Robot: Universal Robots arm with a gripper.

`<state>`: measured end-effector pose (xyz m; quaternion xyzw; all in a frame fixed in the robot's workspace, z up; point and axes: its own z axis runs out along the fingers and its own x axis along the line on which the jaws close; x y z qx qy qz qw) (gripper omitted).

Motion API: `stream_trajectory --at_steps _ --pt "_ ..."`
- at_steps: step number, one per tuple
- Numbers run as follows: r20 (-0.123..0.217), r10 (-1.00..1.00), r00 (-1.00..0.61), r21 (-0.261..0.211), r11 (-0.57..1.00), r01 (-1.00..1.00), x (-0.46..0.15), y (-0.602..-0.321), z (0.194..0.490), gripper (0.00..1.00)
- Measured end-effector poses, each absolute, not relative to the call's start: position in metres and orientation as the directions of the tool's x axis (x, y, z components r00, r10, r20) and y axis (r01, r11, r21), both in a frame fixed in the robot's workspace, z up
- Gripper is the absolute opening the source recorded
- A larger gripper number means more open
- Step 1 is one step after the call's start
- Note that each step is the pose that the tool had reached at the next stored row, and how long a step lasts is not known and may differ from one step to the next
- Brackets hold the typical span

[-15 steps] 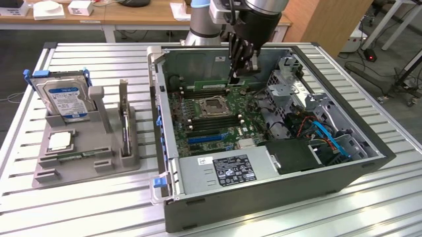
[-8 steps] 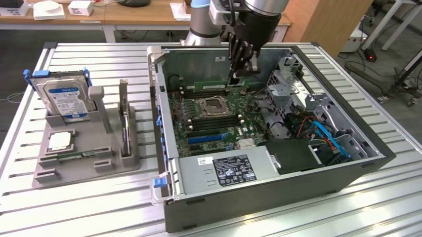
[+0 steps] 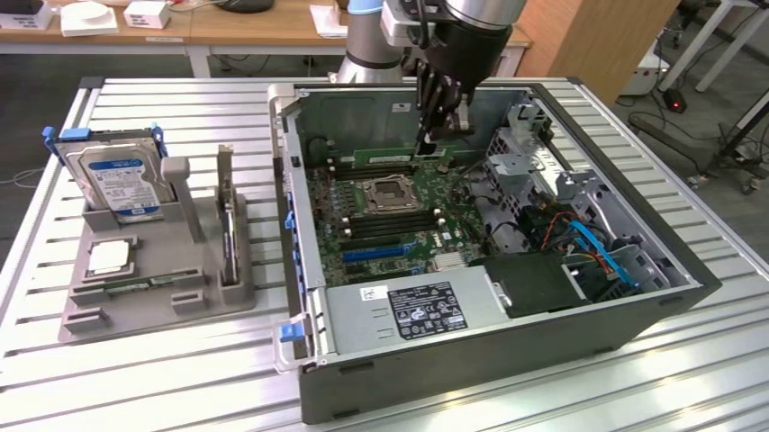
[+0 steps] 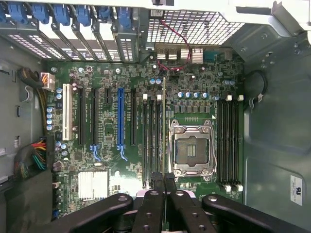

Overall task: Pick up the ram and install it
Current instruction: 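Insert the ram into the slot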

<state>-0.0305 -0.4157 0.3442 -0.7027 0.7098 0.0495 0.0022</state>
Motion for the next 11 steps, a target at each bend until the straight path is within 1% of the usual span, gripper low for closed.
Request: stream_trajectory --at_steps 11 --pt "-0.073 -0.997 -0.011 0.067 0.006 -0.998 -0.0305 -0.4157 0.3421 0.11"
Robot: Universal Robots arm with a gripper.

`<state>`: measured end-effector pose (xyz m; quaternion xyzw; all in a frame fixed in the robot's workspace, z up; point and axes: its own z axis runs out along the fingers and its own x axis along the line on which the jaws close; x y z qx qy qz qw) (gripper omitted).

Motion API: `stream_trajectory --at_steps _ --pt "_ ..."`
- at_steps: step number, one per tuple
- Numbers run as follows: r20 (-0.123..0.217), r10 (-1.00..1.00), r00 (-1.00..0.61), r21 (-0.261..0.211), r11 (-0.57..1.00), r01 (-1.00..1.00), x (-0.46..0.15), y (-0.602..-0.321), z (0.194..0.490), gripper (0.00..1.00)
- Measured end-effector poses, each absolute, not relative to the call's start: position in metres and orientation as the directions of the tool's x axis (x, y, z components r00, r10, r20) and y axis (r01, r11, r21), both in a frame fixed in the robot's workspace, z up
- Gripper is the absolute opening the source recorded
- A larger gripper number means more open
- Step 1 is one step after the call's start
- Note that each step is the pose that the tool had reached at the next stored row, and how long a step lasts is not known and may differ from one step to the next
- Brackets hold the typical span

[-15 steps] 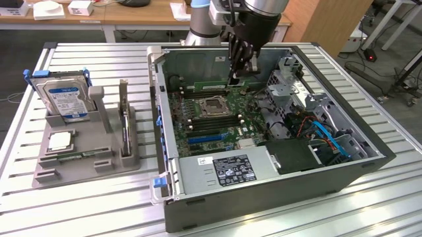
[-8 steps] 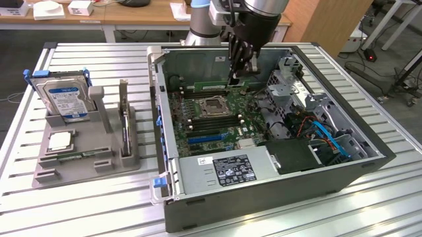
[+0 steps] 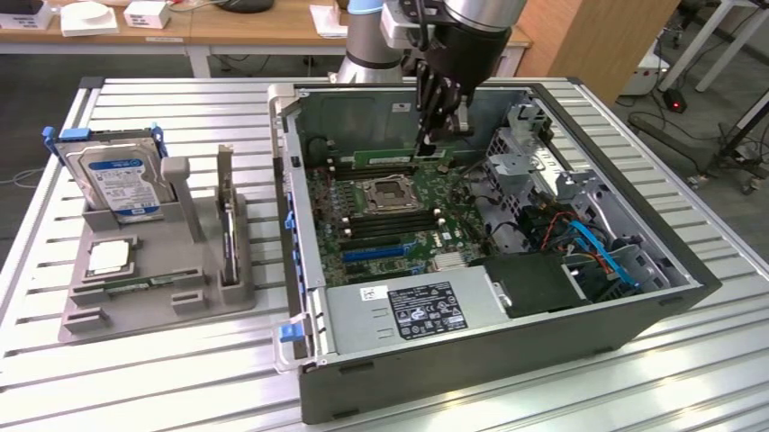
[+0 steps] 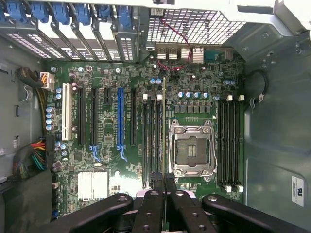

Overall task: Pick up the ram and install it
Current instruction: 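Insert the ram into the slot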

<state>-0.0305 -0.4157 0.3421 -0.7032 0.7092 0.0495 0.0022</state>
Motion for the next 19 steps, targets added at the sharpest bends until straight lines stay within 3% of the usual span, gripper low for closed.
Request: stream_trajectory --at_steps 19 --pt "-0.073 -0.997 -0.005 0.065 0.0 -0.998 -0.0305 -0.4157 0.3389 0.11"
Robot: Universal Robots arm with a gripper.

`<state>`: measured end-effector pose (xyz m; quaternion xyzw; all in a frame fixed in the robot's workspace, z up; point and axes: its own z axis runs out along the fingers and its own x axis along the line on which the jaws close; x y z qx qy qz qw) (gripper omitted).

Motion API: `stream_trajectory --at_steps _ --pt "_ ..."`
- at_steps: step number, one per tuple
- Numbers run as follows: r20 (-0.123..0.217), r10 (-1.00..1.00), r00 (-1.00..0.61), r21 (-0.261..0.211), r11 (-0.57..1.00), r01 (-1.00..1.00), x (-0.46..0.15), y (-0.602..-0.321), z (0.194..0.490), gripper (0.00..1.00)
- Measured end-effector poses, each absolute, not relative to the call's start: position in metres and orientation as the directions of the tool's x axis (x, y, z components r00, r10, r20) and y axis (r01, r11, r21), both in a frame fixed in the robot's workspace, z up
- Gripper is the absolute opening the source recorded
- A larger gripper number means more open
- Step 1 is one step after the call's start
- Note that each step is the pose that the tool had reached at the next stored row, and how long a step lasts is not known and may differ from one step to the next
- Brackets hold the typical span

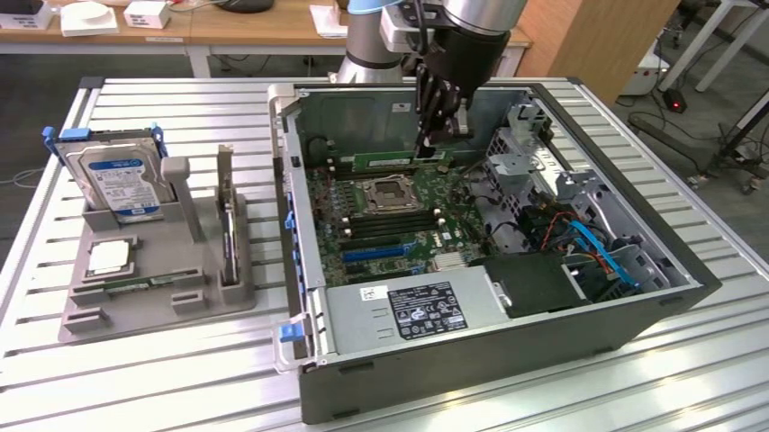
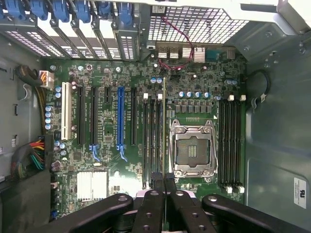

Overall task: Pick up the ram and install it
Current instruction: 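Insert the ram into the slot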

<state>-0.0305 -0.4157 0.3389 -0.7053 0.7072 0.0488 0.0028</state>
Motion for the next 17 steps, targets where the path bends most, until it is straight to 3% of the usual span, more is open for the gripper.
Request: stream_trajectory --at_steps 17 --pt "-0.073 -0.997 -0.004 0.064 0.0 -0.998 -0.0305 -0.4157 0.3304 0.11"
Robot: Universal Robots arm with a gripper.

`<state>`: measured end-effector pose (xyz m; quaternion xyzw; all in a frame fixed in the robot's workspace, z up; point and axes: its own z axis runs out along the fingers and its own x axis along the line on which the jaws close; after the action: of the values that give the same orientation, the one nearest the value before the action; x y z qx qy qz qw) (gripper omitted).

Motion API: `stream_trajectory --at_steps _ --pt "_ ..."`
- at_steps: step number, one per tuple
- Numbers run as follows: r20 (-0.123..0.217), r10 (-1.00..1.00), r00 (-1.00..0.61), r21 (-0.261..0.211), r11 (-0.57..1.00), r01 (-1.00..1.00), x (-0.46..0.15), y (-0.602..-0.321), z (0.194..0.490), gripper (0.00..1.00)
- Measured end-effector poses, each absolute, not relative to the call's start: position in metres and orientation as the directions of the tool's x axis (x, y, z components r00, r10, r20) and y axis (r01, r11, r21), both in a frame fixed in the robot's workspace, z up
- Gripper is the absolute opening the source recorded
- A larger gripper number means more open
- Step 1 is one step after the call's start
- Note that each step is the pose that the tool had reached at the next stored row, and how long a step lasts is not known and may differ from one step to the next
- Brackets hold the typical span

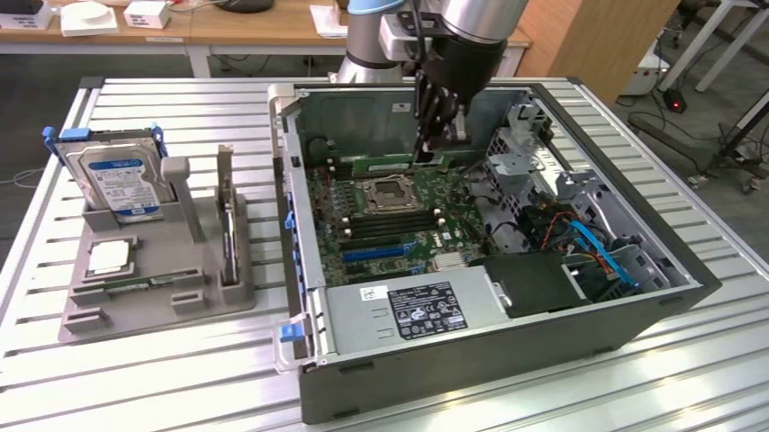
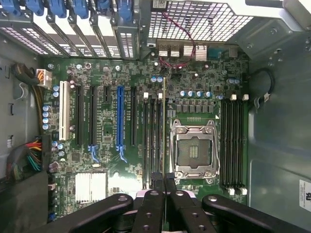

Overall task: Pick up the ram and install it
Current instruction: 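Insert the ram into the slot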

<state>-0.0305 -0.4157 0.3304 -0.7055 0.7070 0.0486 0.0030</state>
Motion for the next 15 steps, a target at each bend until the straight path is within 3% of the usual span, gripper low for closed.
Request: stream_trajectory --at_steps 15 --pt "-0.073 -0.997 -0.004 0.064 -0.001 -0.998 -0.0305 -0.4157 0.3196 0.11"
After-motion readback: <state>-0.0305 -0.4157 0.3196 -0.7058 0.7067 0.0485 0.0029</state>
